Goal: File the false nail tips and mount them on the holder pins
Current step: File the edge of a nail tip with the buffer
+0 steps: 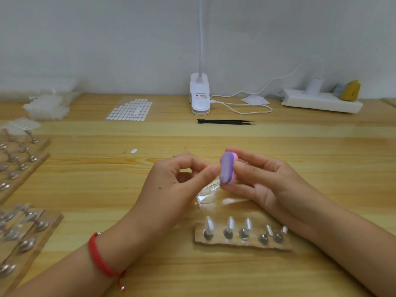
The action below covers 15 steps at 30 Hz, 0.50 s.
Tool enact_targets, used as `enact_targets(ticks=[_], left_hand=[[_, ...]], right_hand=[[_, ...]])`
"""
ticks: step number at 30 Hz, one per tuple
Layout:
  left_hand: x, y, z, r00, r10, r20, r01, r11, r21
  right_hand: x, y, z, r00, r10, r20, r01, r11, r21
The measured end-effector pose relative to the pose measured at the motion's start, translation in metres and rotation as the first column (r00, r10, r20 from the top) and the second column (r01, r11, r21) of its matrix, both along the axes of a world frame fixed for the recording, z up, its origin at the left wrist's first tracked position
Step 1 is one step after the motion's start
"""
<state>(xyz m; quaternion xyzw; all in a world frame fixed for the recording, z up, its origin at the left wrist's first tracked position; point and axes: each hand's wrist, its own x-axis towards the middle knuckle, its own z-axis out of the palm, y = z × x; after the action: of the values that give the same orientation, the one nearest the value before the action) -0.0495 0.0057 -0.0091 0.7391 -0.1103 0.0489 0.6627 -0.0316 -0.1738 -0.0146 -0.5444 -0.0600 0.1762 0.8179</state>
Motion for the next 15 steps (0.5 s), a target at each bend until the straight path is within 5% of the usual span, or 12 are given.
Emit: enact_targets(ticks=[15], left_hand=[[0.0009,-0.0008,0.0004,1.000,-0.023,-0.012,0.023,0.999,-0.024]], right_hand=[[0.0000,0.0004,0.0018,1.000,-0.002,-0.011,0.002,1.000,-0.019]])
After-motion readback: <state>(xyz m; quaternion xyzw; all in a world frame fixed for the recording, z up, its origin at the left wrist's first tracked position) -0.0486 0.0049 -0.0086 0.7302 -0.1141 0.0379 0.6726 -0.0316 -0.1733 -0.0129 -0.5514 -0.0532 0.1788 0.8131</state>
